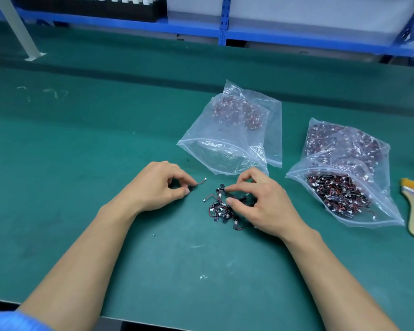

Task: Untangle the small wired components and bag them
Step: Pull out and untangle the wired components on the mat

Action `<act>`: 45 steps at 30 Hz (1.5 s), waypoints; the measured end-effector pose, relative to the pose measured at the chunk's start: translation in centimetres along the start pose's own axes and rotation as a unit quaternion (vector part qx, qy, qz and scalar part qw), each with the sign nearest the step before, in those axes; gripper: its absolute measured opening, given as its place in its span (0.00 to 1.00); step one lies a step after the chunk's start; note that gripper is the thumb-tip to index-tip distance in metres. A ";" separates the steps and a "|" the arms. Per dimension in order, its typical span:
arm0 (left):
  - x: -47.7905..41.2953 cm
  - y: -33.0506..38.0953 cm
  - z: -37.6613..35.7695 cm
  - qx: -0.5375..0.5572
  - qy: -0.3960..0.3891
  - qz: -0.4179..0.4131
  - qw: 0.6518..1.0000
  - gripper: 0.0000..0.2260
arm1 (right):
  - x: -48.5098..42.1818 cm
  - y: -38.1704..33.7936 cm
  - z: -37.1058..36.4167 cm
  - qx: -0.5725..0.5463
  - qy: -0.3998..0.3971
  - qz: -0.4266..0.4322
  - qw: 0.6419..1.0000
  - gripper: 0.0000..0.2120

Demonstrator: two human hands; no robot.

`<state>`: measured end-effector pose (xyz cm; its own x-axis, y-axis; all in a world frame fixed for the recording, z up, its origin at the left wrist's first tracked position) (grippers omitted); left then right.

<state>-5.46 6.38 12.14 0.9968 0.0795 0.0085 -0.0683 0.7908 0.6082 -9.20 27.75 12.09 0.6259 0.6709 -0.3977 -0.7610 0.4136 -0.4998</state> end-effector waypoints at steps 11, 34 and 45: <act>0.5 0.6 1.0 0.024 0.074 -0.008 0.997 0.05 | 0.8 -0.5 0.2 -0.022 -0.041 0.024 0.999 0.06; 3.0 4.7 -3.1 0.005 -0.163 -0.116 0.980 0.04 | 0.8 1.4 0.8 0.004 0.002 -0.042 0.999 0.10; 0.5 5.6 -2.8 -0.074 0.007 -0.135 0.988 0.14 | 0.6 2.0 1.7 -0.045 0.068 -0.066 0.994 0.06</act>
<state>-5.49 12.54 13.31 0.9788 -0.1391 -0.1502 0.1940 0.8644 0.4640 -10.62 30.00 12.21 0.7415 0.5221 -0.4215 -0.6559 0.4314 -0.6194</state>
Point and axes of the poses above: each hand's wrist, its own x-axis away from the middle knuckle, its own z-axis out of the back of the hand, y = z × x, the point moved 8 cm from there along -x, towards the middle knuckle, and after that the axes turned 13 degrees about z, right-handed, at the moved point
